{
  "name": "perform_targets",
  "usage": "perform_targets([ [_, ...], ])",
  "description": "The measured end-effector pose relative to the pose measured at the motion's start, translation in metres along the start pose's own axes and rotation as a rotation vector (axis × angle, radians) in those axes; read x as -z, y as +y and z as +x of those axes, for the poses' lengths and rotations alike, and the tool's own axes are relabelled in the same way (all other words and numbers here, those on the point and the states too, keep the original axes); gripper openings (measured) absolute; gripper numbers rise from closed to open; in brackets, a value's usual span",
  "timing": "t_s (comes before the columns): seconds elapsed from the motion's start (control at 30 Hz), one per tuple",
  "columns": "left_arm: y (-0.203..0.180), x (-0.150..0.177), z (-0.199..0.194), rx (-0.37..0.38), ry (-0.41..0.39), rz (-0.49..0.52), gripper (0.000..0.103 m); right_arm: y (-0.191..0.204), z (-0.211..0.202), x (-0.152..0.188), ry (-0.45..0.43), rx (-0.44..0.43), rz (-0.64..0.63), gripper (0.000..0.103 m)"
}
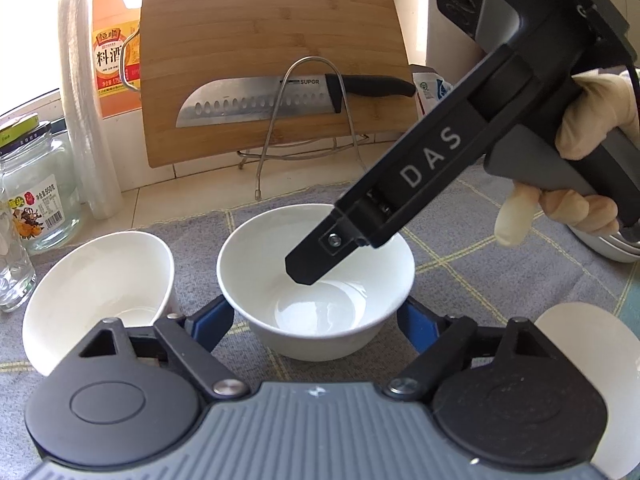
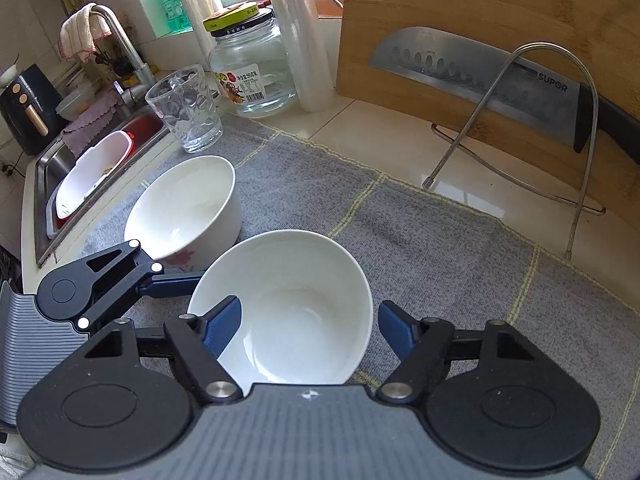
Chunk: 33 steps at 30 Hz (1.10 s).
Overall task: Organize plates and bowls
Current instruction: 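Move the right tool to a pink-flower bowl and grip its rim, then lift the pink-flower bowl with the right tool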
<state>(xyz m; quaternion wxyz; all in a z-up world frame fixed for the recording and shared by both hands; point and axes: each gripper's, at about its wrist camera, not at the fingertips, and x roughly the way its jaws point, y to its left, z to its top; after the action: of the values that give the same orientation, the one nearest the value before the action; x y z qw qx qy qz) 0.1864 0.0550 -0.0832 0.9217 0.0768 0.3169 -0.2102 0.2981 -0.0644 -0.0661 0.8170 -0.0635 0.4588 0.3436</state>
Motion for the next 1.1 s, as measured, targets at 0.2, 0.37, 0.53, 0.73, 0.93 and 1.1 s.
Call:
perform_targets([
  [0.2,-0.002,0.0,-0.003,-0.027,-0.008,0.014,0.088,0.001,0.002,-0.001,0.001,-0.003,-0.002,0.078],
  [0.37,-0.001,0.0,-0.005,-0.025,-0.011,0.014,0.088,0.001,0.005,-0.002,0.002,-0.008,-0.003,0.077],
  [0.53,-0.001,0.0,-0.005,-0.023,-0.013,0.015,0.088,0.0,0.006,-0.003,0.0,-0.019,0.003,0.076],
  [0.73,-0.002,-0.001,-0.007,-0.021,-0.008,0.015,0.088,0.0,0.007,-0.004,0.002,-0.022,0.007,0.076],
  [0.93,-0.004,0.0,-0.01,-0.019,0.001,0.033,0.088,0.001,0.0,-0.004,-0.004,-0.041,0.029,0.076],
  [1.1,-0.007,-0.004,-0.019,-0.009,-0.002,0.039,0.088,0.005,-0.01,-0.001,-0.017,-0.043,0.037,0.076],
])
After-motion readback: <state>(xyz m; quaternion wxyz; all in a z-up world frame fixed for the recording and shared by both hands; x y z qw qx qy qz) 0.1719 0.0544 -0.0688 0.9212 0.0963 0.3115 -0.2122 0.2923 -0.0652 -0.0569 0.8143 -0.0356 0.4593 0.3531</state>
